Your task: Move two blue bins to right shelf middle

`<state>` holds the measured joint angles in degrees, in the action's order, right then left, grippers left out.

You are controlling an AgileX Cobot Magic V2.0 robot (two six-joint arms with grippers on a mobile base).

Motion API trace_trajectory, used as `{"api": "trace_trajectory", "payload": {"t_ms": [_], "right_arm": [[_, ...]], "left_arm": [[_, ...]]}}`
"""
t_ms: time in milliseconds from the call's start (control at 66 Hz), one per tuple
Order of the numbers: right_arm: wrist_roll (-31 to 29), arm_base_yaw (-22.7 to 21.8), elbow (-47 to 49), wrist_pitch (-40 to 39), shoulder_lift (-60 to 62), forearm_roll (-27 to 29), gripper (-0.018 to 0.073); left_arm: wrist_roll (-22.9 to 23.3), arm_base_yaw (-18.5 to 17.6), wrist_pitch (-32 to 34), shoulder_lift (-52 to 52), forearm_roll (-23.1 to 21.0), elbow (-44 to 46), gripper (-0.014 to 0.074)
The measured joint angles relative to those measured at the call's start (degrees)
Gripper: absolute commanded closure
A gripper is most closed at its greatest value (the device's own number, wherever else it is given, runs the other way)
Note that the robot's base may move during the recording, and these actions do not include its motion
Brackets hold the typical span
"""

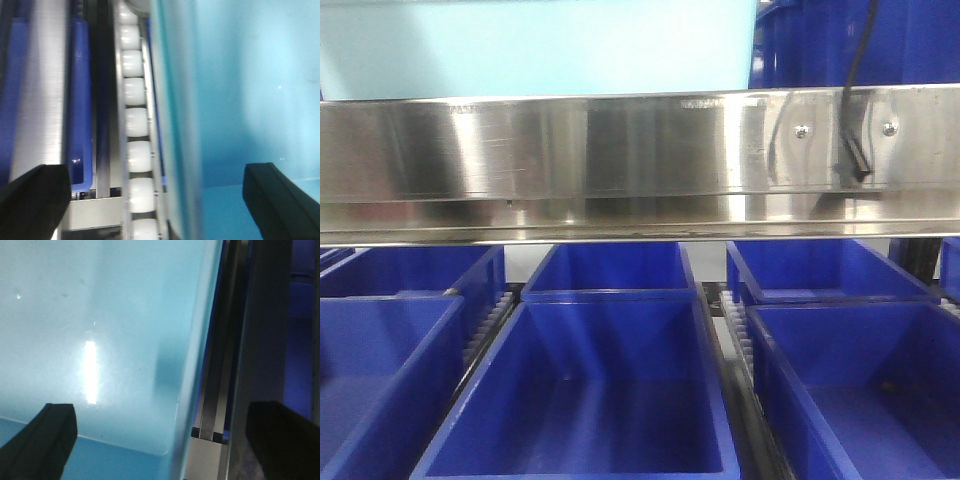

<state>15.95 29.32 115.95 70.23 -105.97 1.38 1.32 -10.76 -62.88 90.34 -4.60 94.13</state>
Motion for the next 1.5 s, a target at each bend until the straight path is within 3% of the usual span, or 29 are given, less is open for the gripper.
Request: {"api": "trace_trajectory", "payload": {"t_ms": [394,500,591,652,803,879,1500], "right_arm": [[0.11,0.00,0.00,-0.80,-1.02,0.00,-0.0008],[0.11,0.00,0.00,-0.18,-2.68,0.00,0.0047],[0.11,0.00,0.00,0.02,-3.88,0.00,0.0176],[0.11,0.00,0.00,0.14,-4.27,0.00,0.0328],[-0.29,0.00,0.00,0.04,-4.27,0.33,0.0723],[-0.68,0.00,0.00,0.41,-4.27,0.07,0.0711],[-1.05,0.00,0.00,0.82,-4.16,-0.21,0.0712]], "left_arm": [[-1.96,-1.97,-0.23,3.49,-1.77,0.00,-0.0012],[-2.08,-2.02,-0.34,4.60,-1.81,0.00,-0.0012],[-2.08,-2.02,-0.48,4.86,-1.81,0.00,0.0019],[-2.08,-2.02,-0.57,4.86,-1.81,0.00,0.0090],[-2.18,-2.02,-0.57,4.86,-1.81,0.00,0.0489],[-2.31,-2.02,-0.57,4.99,-0.16,0.00,0.0713],[-2.22,-1.58,-1.07,5.23,-1.37,0.49,0.0707]]}}
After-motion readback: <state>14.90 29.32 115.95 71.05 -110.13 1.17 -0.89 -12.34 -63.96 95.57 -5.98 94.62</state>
